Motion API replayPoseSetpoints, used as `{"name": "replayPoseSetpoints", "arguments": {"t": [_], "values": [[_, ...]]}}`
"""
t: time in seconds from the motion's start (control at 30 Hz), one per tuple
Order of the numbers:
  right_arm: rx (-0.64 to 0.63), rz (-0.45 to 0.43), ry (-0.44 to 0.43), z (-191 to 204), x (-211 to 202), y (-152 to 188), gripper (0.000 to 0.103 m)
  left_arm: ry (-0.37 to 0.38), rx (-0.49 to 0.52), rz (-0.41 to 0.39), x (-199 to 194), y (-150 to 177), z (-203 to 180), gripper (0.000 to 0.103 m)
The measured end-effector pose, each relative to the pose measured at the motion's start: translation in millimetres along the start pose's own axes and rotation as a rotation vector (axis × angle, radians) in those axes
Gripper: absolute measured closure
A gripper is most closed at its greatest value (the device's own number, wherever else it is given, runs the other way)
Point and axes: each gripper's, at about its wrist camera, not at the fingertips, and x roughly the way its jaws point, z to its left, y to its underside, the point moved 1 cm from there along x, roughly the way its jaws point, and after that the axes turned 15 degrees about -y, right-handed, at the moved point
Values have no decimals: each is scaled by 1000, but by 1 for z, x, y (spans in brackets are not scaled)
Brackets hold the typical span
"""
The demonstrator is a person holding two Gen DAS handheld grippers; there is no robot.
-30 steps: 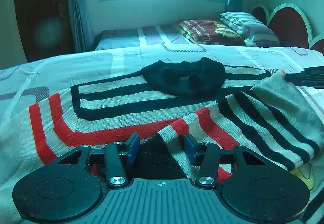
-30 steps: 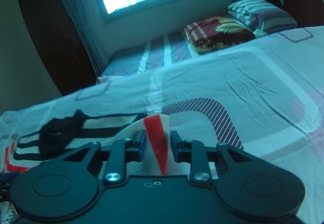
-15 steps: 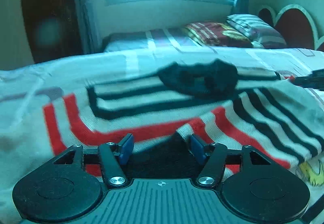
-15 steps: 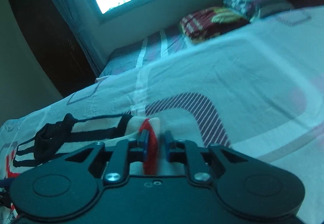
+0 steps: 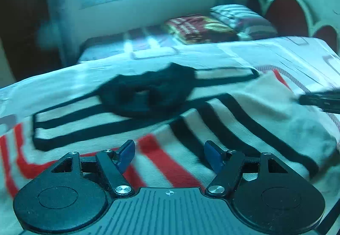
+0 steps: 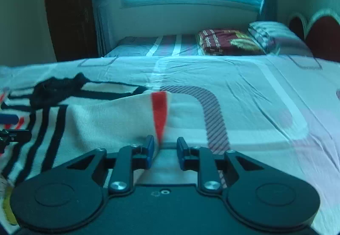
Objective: Fold small clothes
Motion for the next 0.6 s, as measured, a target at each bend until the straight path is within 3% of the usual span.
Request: {"name": "replayPoseSetpoints", "arguments": {"t": [0.07,0.17,0.27,0.33,0.47,0.5,0.6], "values": [[-21,-58,-53,8,-12,-3,86,21,-43,-61,-6,-9,-1,31],[-27,-47,-149,26,-1,-10,86,24,-23,-64,0,-29,-25,31],[-58,0,-206,43,27,-15,87,26,14,-37,14,-40,-55,31],[-79,33,-219,50,43,-15,87,8,20,26,30,-38,-64,31],[-101,51,-200,53,46,-15,92,-24,-47,25,22,-30,-47,28],[-105,40,-205,56,42,-17,86,-39,-62,7,17,-27,-40,28],[-123,44,-234,68,49,-20,86,-56,-109,41,22,-20,-28,28]]}}
